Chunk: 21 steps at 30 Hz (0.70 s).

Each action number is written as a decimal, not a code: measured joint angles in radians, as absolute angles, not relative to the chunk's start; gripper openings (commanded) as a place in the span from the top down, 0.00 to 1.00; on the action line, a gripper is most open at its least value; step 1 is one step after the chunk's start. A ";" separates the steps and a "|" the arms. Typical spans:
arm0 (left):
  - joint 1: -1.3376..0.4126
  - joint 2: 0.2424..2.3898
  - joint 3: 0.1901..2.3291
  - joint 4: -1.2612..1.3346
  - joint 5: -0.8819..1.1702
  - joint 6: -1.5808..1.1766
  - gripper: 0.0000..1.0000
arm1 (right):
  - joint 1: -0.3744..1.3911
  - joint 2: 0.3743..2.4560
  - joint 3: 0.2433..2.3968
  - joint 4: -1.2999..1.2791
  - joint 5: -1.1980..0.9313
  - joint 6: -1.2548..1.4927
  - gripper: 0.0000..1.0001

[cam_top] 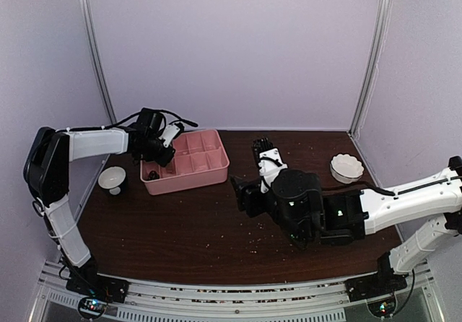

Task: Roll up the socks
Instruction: Place the sock in the storage box.

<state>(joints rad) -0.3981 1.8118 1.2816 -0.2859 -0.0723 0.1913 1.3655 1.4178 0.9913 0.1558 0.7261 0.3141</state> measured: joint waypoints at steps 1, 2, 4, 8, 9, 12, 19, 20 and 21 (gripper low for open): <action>-0.398 1.814 1.282 -0.286 -0.072 0.188 0.91 | 1.365 1.412 0.987 0.152 0.728 0.315 0.28; -0.398 1.816 1.282 -0.287 -0.071 0.184 0.81 | 1.365 1.408 0.986 0.150 0.730 0.318 0.27; -0.398 1.819 1.284 -0.298 -0.071 0.178 0.67 | 1.363 1.397 0.986 0.149 0.733 0.319 0.27; -0.398 1.819 1.287 -0.321 -0.072 0.167 0.44 | 1.361 1.365 0.981 0.146 0.739 0.322 0.25; -0.398 1.818 1.287 -0.327 -0.072 0.164 0.40 | 1.361 1.357 0.979 0.146 0.741 0.323 0.24; -0.398 1.805 1.286 -0.351 -0.070 0.157 0.20 | 1.360 1.330 0.968 0.146 0.743 0.326 0.21; -0.398 1.671 1.292 -0.446 -0.055 0.145 0.02 | 1.346 1.291 0.963 0.123 0.753 0.347 0.03; -0.397 1.646 1.303 -0.471 -0.046 0.146 0.02 | 1.341 1.280 0.960 0.110 0.754 0.355 0.00; -0.395 1.623 1.316 -0.492 -0.037 0.146 0.02 | 1.336 1.268 0.955 0.102 0.757 0.369 0.00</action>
<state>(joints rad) -0.3950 1.6230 1.3159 -0.4919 -0.0372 0.1459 1.3357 1.2682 0.9554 0.1017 0.7574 0.3687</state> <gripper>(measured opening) 0.977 0.894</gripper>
